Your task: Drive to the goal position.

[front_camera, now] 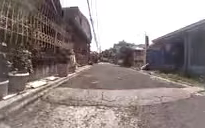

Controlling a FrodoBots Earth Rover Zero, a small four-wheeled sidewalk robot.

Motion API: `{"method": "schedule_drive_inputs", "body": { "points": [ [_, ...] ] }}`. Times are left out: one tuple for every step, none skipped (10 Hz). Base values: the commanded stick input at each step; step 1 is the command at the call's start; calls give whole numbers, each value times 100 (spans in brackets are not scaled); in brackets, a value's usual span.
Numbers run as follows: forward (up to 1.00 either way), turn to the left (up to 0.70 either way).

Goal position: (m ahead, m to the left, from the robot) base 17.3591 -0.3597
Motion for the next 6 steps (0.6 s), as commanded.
{"method": "schedule_drive_inputs", "body": {
  "points": [
    [100,0],
    [100,0],
    [100,0],
    [100,0],
    [100,-3],
    [100,-15]
  ]
}}
